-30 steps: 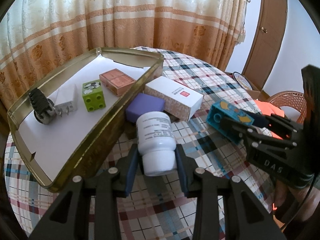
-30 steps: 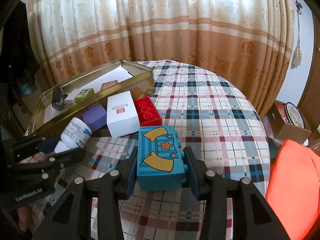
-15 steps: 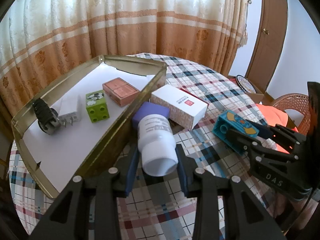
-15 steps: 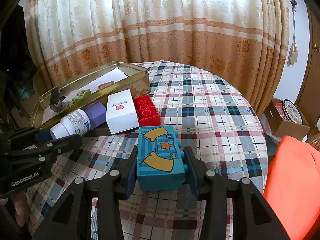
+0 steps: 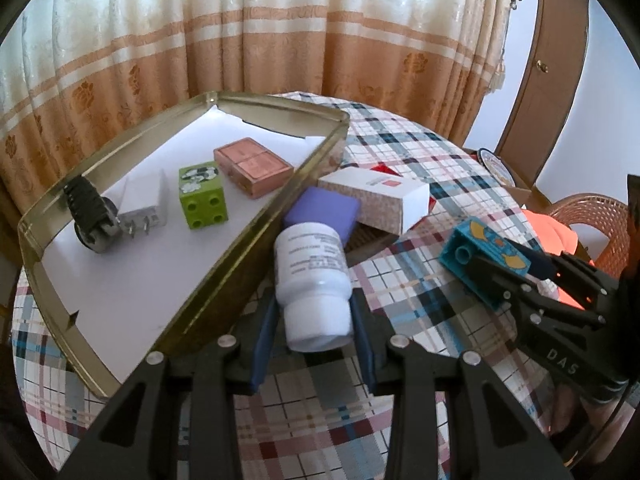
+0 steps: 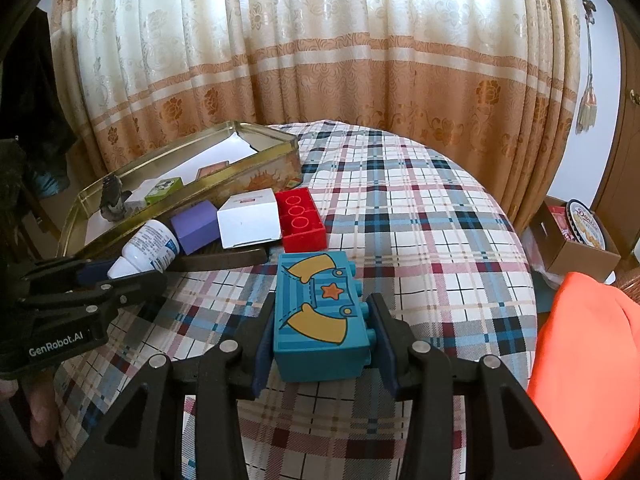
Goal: Organize rigid objects
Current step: 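Lift and carry the pill bottle and blue block with both grippers toward the tray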
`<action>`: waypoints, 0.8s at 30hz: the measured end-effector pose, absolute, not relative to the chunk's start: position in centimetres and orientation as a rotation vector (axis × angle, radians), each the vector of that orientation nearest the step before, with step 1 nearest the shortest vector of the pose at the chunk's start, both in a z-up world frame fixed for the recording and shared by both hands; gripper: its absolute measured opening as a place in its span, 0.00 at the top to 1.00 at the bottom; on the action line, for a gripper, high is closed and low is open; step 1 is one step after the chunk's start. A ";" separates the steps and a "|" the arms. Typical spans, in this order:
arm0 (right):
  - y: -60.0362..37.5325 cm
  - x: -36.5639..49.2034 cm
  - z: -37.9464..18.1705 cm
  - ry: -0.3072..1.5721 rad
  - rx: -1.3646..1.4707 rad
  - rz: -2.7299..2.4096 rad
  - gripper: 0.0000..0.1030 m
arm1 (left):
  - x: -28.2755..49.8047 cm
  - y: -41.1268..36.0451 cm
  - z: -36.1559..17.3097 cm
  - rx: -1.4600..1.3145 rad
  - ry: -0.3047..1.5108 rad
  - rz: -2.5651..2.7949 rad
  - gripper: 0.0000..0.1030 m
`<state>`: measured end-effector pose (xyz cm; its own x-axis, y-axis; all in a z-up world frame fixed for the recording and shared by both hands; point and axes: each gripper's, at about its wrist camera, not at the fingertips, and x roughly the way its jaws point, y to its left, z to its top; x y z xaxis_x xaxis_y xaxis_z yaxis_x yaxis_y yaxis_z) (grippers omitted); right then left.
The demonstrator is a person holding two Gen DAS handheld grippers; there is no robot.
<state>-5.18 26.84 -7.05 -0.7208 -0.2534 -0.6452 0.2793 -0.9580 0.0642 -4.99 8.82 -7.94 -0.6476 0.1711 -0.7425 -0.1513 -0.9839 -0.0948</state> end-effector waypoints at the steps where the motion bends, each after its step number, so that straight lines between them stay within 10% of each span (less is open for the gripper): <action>1: 26.8 -5.2 -7.1 0.056 0.996 -2.673 0.55 | -4.9 8.8 -8.0 -1.219 -0.038 2.698 0.66; 24: 26.0 -4.2 -6.6 0.159 0.883 -2.727 0.55 | -3.9 9.7 -6.8 -1.107 0.070 2.754 0.66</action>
<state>-4.20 26.04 -6.60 -0.7778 -0.2212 -0.5884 0.2881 -0.9574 -0.0210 -3.88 9.73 -6.79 -0.7091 0.1422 -0.6906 -0.1770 -0.9840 -0.0208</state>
